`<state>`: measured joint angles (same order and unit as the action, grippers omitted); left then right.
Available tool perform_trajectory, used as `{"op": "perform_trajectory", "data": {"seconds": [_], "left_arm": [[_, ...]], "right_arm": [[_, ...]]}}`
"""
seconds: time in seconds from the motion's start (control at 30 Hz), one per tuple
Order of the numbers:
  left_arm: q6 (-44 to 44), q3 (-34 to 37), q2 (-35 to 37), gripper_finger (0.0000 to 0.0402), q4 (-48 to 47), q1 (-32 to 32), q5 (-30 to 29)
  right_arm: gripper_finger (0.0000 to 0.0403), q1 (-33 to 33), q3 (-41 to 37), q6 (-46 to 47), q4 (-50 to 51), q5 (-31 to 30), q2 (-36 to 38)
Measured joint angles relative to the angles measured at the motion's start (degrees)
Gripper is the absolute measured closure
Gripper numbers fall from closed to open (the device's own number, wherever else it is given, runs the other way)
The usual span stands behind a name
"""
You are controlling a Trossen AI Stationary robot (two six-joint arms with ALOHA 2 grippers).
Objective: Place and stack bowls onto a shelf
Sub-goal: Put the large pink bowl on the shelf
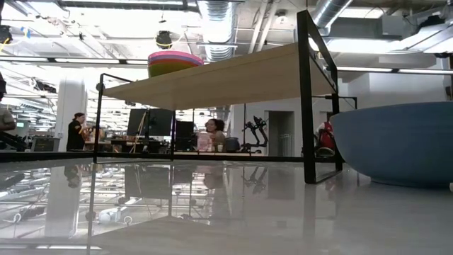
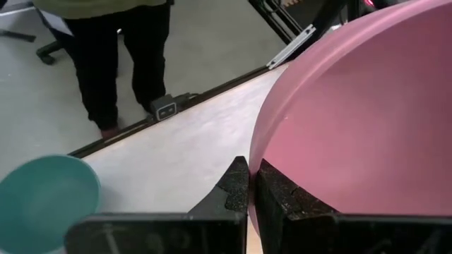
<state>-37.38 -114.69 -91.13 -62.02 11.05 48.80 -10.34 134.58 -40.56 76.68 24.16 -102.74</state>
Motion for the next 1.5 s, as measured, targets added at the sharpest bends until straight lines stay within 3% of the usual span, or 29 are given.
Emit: {"op": "perform_trajectory", "data": {"seconds": [0.17, 0.27, 0.5, 0.67, 0.77, 0.93, 1.2, 1.37, 1.5], "left_arm": [[-4.2, 0.0, 0.0, 0.0174, 0.0, -1.4, -2.5], [-6.4, 0.0, 0.0, 0.0195, -0.1, -2.1, -2.6], [-11.7, 0.0, 0.0, 0.0314, -0.3, -2.5, -2.0], [-12.4, 0.0, 0.0, 0.0387, -0.8, -2.6, 3.4], [-13.2, 0.0, 0.1, 0.0389, -0.7, -3.1, 4.7], [-14.0, 0.0, 0.2, 0.0393, -0.2, -3.4, 1.8], [-11.1, -0.1, 0.0, 0.0401, -0.1, -3.2, -4.4], [-9.3, -0.1, 0.0, 0.0401, -3.8, -2.9, -6.5], [-6.8, -0.1, 0.0, 0.0401, -3.8, -2.9, -15.7]], "right_arm": [[0.0374, 0.9, 0.0, 0.0, 0.0, 0.0, 0.0], [0.0374, 1.2, 0.0, 0.0, -0.6, 0.0, 0.0], [0.0374, 1.2, 0.0, -0.1, -0.7, 1.3, 0.0], [0.0362, 1.5, 0.0, 0.2, -2.8, 1.3, 0.1], [0.0322, 1.8, 0.0, 4.4, -5.6, 1.1, 0.2], [0.0262, 2.2, 0.0, 13.1, -9.8, 1.4, 0.1], [0.0171, 3.5, 0.3, 17.3, -15.3, 0.5, 1.8], [0.0149, 5.3, 0.3, 16.8, -17.4, -0.6, 6.2], [0.0148, 7.2, 0.4, 18.2, -19.9, -0.7, 10.1]]}}
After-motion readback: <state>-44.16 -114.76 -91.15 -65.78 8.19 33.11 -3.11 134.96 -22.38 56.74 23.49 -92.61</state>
